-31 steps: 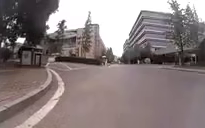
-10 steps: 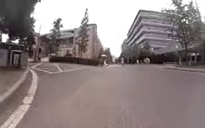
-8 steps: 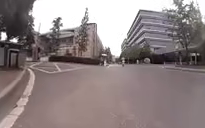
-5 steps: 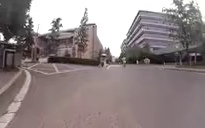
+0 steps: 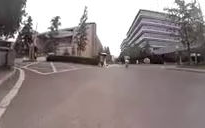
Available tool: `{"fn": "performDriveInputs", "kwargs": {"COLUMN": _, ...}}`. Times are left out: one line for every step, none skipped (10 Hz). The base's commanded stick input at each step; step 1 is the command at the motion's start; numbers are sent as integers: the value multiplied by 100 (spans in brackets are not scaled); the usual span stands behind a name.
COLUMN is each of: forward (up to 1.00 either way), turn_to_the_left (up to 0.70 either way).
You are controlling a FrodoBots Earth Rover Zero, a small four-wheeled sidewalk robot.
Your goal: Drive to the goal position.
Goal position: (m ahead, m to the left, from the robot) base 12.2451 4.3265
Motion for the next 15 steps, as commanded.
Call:
{"fn": "performDriveInputs", "kwargs": {"forward": 70, "turn_to_the_left": 0}}
{"fn": "performDriveInputs", "kwargs": {"forward": 70, "turn_to_the_left": 0}}
{"fn": "performDriveInputs", "kwargs": {"forward": 70, "turn_to_the_left": 0}}
{"fn": "performDriveInputs", "kwargs": {"forward": 70, "turn_to_the_left": 0}}
{"fn": "performDriveInputs", "kwargs": {"forward": 70, "turn_to_the_left": 0}}
{"fn": "performDriveInputs", "kwargs": {"forward": 70, "turn_to_the_left": 0}}
{"fn": "performDriveInputs", "kwargs": {"forward": 70, "turn_to_the_left": 0}}
{"fn": "performDriveInputs", "kwargs": {"forward": 70, "turn_to_the_left": 0}}
{"fn": "performDriveInputs", "kwargs": {"forward": 70, "turn_to_the_left": 0}}
{"fn": "performDriveInputs", "kwargs": {"forward": 70, "turn_to_the_left": 0}}
{"fn": "performDriveInputs", "kwargs": {"forward": 70, "turn_to_the_left": 0}}
{"fn": "performDriveInputs", "kwargs": {"forward": 67, "turn_to_the_left": 0}}
{"fn": "performDriveInputs", "kwargs": {"forward": 45, "turn_to_the_left": 0}}
{"fn": "performDriveInputs", "kwargs": {"forward": 45, "turn_to_the_left": 0}}
{"fn": "performDriveInputs", "kwargs": {"forward": 45, "turn_to_the_left": 0}}
